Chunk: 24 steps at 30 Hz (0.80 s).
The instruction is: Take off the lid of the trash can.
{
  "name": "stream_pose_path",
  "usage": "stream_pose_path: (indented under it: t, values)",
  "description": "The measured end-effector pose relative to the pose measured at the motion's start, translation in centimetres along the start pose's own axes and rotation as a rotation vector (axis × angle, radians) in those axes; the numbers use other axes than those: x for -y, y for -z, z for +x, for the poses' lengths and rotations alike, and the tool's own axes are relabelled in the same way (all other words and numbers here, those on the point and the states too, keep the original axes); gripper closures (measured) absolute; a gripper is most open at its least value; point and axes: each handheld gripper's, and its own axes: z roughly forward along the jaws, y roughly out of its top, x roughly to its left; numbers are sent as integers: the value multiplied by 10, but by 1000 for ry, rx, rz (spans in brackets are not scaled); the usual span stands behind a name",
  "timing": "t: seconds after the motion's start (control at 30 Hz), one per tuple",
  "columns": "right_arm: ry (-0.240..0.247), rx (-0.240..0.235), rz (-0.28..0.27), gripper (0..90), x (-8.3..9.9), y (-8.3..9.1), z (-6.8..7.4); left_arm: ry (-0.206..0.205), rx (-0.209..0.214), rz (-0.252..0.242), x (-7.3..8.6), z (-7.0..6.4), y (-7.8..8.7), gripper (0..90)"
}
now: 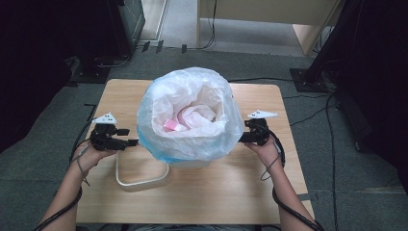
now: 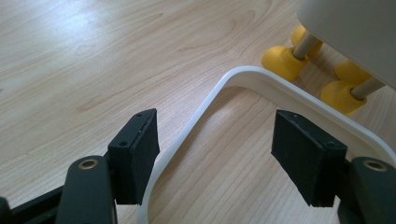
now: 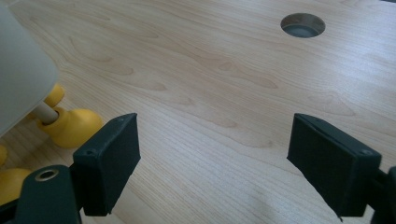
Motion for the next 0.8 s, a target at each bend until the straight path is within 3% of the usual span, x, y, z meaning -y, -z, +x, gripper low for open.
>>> stream_pose_path:
  t: [0.1,0.17,0.3,0.47,0.6,0.8]
  values:
    - [-31,-40,7,260,-2,1,-2,-3,-2,-3,-1,-1,2,311]
    - [-40,-62,19,259,-2,2,-3,-2,-1,-4,-2,-2,3,310]
    - [-26,-61,25,260,-3,3,-2,-4,-1,5,-4,-3,4,309]
    - [-36,-83,7,261,-7,9,-1,-6,1,10,-8,-6,4,308]
    - [-16,-97,-7,263,-11,14,0,-17,8,17,-11,-9,2,306]
    - [30,-118,17,264,-12,15,4,-19,7,14,-16,-13,5,306]
